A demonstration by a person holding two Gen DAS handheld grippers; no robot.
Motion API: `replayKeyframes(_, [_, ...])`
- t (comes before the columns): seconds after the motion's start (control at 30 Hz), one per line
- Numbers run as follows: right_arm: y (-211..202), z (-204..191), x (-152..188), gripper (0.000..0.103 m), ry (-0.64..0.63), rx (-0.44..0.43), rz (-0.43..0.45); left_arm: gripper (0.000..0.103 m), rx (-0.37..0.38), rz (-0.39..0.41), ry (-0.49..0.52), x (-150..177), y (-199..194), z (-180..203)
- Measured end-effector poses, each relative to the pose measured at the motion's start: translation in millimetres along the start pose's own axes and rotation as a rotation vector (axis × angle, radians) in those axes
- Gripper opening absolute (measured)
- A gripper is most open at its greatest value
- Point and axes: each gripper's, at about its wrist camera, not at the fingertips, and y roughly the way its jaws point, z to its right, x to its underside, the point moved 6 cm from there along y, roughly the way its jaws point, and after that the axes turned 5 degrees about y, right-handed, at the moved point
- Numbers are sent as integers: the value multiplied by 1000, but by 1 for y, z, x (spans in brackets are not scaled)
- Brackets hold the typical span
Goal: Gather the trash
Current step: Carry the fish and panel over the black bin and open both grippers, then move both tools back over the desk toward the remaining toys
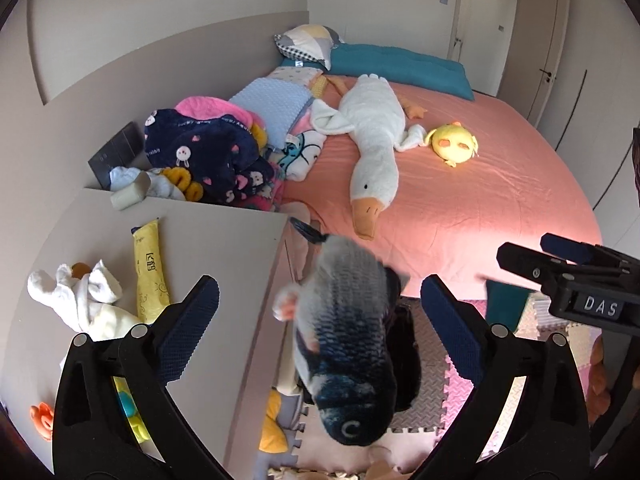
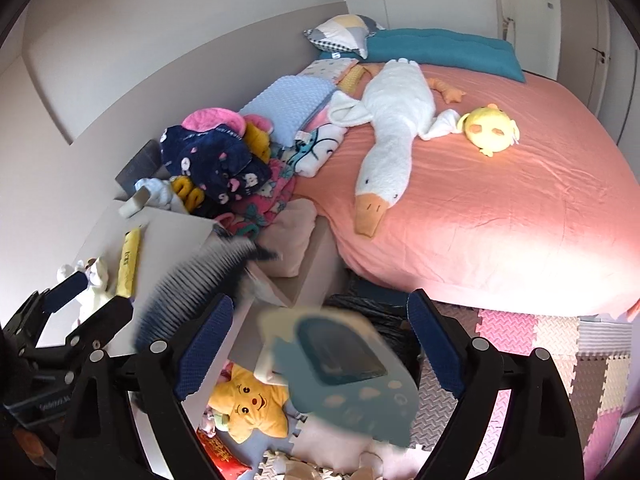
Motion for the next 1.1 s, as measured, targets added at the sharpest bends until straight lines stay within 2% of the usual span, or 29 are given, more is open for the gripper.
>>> replayKeyframes(0.33, [-2,18,-10,89,11,-10,23,97,-23,-15,-72,4,-3,-10])
replayKeyframes(0.57, [-5,9,-7,89,-13,-34,24,97,-49,-22,-99,14,-8,-18])
replayKeyframes(1.1, [-1,-59,19,89,-90,-108,-13,97,-112,-36,-181,55,-35,-77])
